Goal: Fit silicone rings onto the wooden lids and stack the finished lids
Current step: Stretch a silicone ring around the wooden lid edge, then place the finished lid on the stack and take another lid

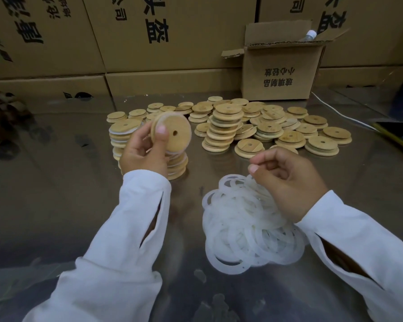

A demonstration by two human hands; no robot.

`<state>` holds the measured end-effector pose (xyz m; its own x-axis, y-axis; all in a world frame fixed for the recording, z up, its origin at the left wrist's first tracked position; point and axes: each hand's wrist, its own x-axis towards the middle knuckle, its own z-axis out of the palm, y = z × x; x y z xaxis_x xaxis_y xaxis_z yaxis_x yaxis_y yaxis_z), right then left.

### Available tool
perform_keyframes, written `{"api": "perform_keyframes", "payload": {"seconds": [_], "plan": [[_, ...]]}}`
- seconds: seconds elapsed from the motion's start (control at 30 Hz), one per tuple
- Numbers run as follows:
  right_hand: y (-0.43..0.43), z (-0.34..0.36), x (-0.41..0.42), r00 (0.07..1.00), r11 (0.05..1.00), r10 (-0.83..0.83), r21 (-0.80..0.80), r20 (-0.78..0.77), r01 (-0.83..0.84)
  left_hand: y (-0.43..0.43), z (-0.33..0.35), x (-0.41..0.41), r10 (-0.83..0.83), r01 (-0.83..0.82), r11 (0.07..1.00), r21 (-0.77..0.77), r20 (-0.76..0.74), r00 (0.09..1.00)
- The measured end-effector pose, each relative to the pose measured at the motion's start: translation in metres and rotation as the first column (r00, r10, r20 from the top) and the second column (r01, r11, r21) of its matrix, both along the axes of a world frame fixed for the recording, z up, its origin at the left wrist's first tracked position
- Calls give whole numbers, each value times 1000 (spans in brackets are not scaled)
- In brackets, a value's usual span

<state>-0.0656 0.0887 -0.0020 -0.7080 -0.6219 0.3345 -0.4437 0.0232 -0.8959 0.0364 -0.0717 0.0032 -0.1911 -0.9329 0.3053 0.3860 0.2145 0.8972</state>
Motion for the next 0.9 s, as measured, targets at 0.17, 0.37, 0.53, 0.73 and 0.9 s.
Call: {"api": "perform_keyframes", "payload": {"seconds": [0.17, 0.37, 0.53, 0.73, 0.9], "plan": [[0, -2, -1, 1000, 1000, -4, 3, 1, 4, -9, -3, 1, 51, -48, 975, 215, -10, 999], [1, -3, -3, 996, 997, -39, 60, -83, 44, -17, -4, 5, 2, 6, 925, 381, -21, 1000], [1, -5, -4, 996, 996, -36, 80, -82, 42, -23, -6, 3, 59, -73, 891, 448, 46, 997], [-2, -9, -7, 999, 996, -29, 85, -36, 32, -28, -8, -3, 65, -92, 859, 504, 70, 995], [-5, -12, -17, 997, 993, -76, 87, -31, 79, -26, -6, -4, 55, -35, 852, 523, -23, 998]]}}
